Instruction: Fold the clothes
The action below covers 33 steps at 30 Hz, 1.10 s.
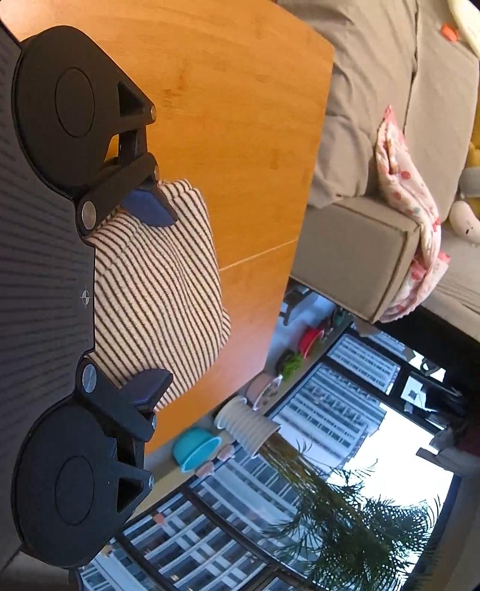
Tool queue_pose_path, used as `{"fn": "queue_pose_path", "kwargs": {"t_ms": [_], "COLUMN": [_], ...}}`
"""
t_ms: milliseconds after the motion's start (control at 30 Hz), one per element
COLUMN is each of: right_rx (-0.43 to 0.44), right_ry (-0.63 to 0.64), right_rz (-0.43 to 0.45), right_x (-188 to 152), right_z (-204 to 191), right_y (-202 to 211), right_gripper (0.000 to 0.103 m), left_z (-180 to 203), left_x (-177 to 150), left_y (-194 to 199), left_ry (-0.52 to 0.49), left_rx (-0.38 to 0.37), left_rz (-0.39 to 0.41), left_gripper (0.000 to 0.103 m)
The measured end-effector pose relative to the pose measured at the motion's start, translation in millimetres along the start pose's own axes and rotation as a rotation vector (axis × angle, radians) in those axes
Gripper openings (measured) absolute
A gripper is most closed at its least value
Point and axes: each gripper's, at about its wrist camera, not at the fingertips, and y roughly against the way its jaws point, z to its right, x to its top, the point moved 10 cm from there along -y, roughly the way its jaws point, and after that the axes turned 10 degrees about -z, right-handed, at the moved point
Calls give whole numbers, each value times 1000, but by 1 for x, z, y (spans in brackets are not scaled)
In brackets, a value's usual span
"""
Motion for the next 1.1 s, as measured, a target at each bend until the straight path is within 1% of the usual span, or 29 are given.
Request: {"fn": "queue_pose_path", "kwargs": {"t_ms": [133, 233, 300, 333, 367, 400, 433, 500, 533, 567, 600, 633, 667, 700, 767, 800, 867, 900, 933, 967, 1033, 1067, 1100], "right_rx": [36, 105, 208, 267, 315, 339, 339, 311, 289, 277, 268, 287, 320, 348, 366, 370, 396, 420, 447, 452, 449, 452, 447], "right_ry": [-23, -54, -143, -203, -267, -329, -383, -439, -451, -469, -490, -519, -549, -573, -585, -583, -601, -616, -613, -595, -562, -559, -551], "right_rz": [-11, 1, 12, 18, 25, 36, 46, 51, 48, 44, 39, 23, 3, -17, -68, -103, -184, -207, -190, -142, -30, 6, 11], "right_x": [1, 2, 5, 7, 10, 12, 15, 18, 21, 24, 27, 30, 34, 38, 39, 39, 30, 28, 30, 36, 50, 57, 60], "right_z": [3, 9, 22, 32, 46, 60, 75, 99, 110, 119, 127, 133, 137, 141, 142, 141, 130, 124, 120, 118, 119, 122, 122], "right_y": [1, 10, 21, 28, 34, 38, 41, 38, 33, 27, 20, 10, -3, -17, -44, -60, -84, -90, -88, -78, -55, -48, -46], "right_gripper": [103, 103, 103, 103, 103, 103, 103, 103, 103, 100, 89, 86, 85, 85, 87, 92, 94, 85, 75, 70, 63, 58, 57], "left_z": [1, 4, 6, 5, 4, 4, 4, 9, 13, 19, 26, 33, 40, 47, 52, 53, 51, 49, 47, 45, 38, 36, 34], "left_x": [-1, -2, -4, -6, -8, -11, -14, -22, -25, -29, -32, -36, -40, -44, -51, -53, -54, -53, -52, -51, -51, -51, -52], "left_y": [2, 4, 12, 17, 22, 29, 36, 50, 56, 61, 62, 62, 62, 60, 50, 46, 43, 44, 44, 45, 44, 43, 43], "left_ry": [-3, -29, -37, -35, -33, -23, -6, 27, 33, 29, 17, 3, -11, -26, -68, -85, -92, -89, -87, -83, -70, -64, -61], "left_rx": [17, 46, 74, 98, 121, 121, 105, 48, 24, 9, -4, -20, -36, -46, -5, 20, 39, 42, 44, 47, 51, 51, 52], "left_rz": [11, 17, 24, 27, 31, 36, 41, 53, 58, 62, 55, 42, 28, 12, -15, -23, -27, -25, -24, -23, -27, -30, -32], "left_gripper": [89, 89, 90, 97, 97, 97, 97, 97, 97, 97, 97, 96, 95, 94, 91, 89, 83, 82, 79, 75, 74, 73, 72]}}
